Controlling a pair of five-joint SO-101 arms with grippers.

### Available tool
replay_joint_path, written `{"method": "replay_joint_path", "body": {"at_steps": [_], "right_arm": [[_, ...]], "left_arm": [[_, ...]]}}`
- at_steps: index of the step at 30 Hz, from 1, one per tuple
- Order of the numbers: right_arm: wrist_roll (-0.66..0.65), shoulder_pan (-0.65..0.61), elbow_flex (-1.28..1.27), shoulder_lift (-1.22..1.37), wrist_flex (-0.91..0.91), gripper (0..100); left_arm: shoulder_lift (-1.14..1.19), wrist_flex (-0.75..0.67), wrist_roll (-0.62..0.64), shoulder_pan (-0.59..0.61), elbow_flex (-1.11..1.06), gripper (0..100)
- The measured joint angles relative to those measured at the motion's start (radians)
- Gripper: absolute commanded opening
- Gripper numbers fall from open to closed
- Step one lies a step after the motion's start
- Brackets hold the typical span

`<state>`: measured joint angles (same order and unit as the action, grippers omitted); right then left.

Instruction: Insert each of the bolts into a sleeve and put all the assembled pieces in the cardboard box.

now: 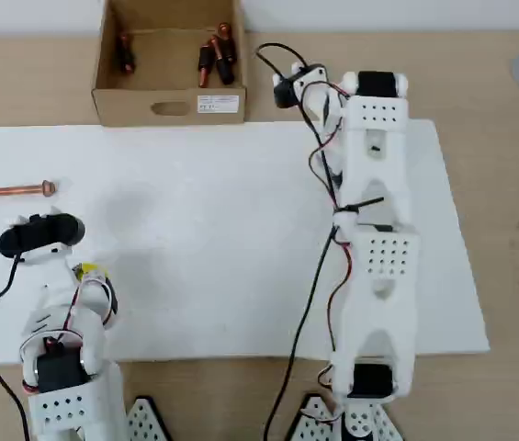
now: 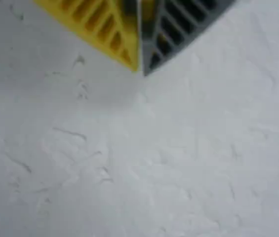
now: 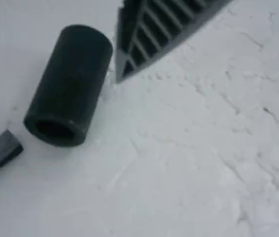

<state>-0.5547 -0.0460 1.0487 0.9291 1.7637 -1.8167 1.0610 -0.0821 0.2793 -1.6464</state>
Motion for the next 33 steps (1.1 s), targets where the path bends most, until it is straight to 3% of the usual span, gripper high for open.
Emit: {"method": "replay_joint_path", "body": {"at_steps": [20,33], "right_arm": [[0.017,0.000,-0.078,0.003,0.000,23.1],[0.018,0.005,0.020,0.123,0.000,16.8]], "left_arm": [[0.000,0.000,0.000,0.000,0.000,0],[0.000,0.000,0.000,0.000,0.000,0]]}}
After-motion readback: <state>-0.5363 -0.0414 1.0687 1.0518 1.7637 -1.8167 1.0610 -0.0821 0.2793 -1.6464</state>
